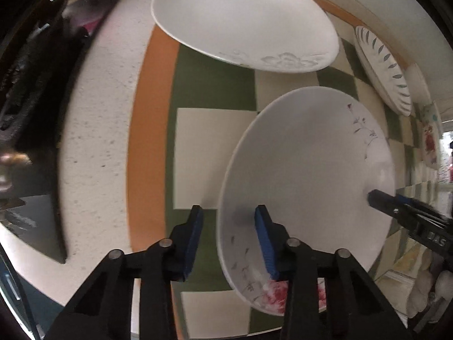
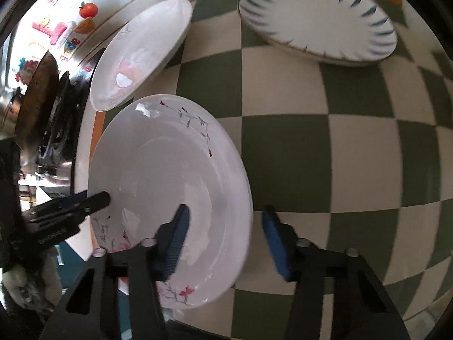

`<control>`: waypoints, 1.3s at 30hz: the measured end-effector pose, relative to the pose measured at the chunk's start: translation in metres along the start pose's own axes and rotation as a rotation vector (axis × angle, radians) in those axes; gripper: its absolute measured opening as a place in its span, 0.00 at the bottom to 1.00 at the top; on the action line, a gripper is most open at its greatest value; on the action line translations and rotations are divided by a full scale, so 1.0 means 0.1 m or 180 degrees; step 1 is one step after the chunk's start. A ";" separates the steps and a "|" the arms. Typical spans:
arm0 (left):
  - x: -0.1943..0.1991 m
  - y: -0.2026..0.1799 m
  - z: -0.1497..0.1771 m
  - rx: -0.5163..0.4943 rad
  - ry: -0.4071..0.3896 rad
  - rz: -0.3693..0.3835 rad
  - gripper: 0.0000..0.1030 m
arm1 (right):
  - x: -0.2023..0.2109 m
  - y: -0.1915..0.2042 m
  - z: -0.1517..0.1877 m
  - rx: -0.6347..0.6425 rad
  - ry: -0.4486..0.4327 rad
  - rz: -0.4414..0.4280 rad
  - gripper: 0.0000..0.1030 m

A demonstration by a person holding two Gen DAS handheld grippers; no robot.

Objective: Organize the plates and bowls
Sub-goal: 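Grip the pink-flowered plate rim with both tools and lift it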

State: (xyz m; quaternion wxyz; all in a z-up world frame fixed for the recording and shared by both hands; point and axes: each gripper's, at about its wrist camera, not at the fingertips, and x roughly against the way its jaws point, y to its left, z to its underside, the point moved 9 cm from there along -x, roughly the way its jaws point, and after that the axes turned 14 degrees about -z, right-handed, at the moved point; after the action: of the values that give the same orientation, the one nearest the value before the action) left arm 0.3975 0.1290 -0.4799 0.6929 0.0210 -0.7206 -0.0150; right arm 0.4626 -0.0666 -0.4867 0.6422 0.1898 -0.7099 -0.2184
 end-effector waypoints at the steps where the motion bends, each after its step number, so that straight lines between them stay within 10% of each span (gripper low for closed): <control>1: -0.01 -0.02 -0.01 0.0014 0.0003 0.0034 0.27 | -0.04 -0.02 -0.01 -0.0050 0.0027 -0.0033 0.34; 7: -0.03 -0.08 -0.03 0.0089 -0.0027 0.0049 0.24 | -0.07 -0.09 -0.04 -0.0189 0.0027 -0.0159 0.17; 39: 0.32 -1.44 -0.20 -0.0278 -0.0151 0.0195 0.23 | 0.87 -0.68 -0.02 -0.0300 -0.0300 -0.0260 0.16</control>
State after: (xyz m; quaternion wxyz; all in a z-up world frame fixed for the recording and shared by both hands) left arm 0.4177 -0.0165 -0.4544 0.6760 -0.0317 -0.7358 -0.0258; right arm 0.4548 -0.1711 -0.4522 0.6068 0.1778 -0.7199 -0.2862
